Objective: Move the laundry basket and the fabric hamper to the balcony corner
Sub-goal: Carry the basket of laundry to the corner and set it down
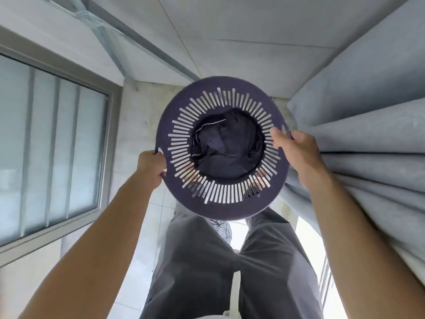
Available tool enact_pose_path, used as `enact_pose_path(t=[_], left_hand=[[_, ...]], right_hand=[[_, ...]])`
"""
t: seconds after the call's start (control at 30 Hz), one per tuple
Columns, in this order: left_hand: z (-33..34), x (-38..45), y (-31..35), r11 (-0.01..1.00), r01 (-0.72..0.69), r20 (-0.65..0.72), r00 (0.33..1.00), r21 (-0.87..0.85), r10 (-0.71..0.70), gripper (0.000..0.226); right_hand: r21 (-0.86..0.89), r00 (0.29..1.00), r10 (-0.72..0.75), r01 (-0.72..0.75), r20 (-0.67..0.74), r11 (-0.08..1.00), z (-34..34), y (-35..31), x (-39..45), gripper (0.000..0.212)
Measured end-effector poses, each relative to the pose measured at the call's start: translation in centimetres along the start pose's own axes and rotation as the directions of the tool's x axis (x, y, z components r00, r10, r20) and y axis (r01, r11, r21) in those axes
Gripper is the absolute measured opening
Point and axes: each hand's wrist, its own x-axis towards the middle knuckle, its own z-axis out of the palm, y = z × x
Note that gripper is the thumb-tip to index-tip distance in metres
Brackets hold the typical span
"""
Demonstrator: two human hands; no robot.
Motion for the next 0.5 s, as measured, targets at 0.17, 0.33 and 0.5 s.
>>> enact_pose_path(t=[0.17, 0.33, 0.5], left_hand=[[2.5, 3.2, -1.3, 0.999, 0.035, 0.116, 0.992, 0.040, -0.039, 0.030], [3.7, 6.9, -2.0, 0.980, 0.061, 0.214, 0.972, 0.187, -0.102, 0.037], [2.8, 9.9, -3.2, 0.971, 0.135, 0.307, 0.932, 0.199, -0.192, 0.052]], right_hand=[[-0.037, 0.998, 0.038, -0.040, -0.051, 0.999, 1.2, 2.9, 2.3, 0.074], [-0.017, 0.991, 0.107, -0.108, -0.075, 0.994, 3.2, 6.4, 3.3, 0.074], [-0.067, 0.982, 0.185, -0.187, -0.041, 0.980, 5.6, 9.2, 3.7, 0.053]])
